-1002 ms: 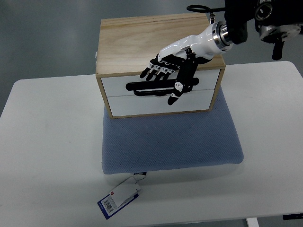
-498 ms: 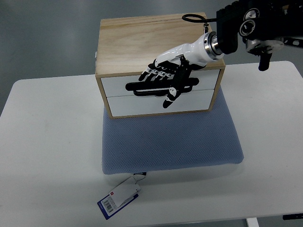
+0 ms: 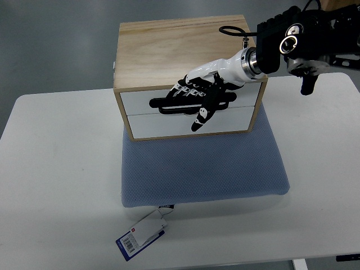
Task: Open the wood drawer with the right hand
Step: 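Curl the right hand's fingers around the black bar handle, then pull the handle toward the robot with the right hand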
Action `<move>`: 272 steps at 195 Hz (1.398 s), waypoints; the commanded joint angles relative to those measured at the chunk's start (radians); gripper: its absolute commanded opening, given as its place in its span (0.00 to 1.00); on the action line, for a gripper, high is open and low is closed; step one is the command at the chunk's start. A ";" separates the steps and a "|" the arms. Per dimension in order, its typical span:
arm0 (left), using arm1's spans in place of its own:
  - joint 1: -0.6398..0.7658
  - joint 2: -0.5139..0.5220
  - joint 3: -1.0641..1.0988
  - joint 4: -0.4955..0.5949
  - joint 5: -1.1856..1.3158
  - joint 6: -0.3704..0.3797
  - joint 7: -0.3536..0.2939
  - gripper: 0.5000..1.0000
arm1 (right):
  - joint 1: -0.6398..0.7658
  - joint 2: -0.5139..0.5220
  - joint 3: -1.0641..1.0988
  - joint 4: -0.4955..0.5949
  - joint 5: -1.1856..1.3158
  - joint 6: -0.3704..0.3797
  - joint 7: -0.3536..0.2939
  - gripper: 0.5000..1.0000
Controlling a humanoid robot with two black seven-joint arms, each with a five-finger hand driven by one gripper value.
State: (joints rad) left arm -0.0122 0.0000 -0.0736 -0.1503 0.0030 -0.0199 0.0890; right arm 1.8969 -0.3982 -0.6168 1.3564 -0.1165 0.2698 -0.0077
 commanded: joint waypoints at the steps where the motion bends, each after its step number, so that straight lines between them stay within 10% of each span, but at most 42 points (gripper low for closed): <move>1: 0.000 0.000 0.000 0.000 0.000 0.000 0.000 1.00 | -0.012 0.001 -0.008 0.000 -0.002 -0.011 0.000 0.83; 272: 0.000 0.000 0.000 0.000 0.000 0.000 0.000 1.00 | 0.024 -0.039 -0.017 0.053 -0.012 0.209 0.003 0.84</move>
State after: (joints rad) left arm -0.0123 0.0000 -0.0736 -0.1503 0.0031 -0.0201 0.0890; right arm 1.9201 -0.4355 -0.6337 1.3971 -0.1243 0.4574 -0.0046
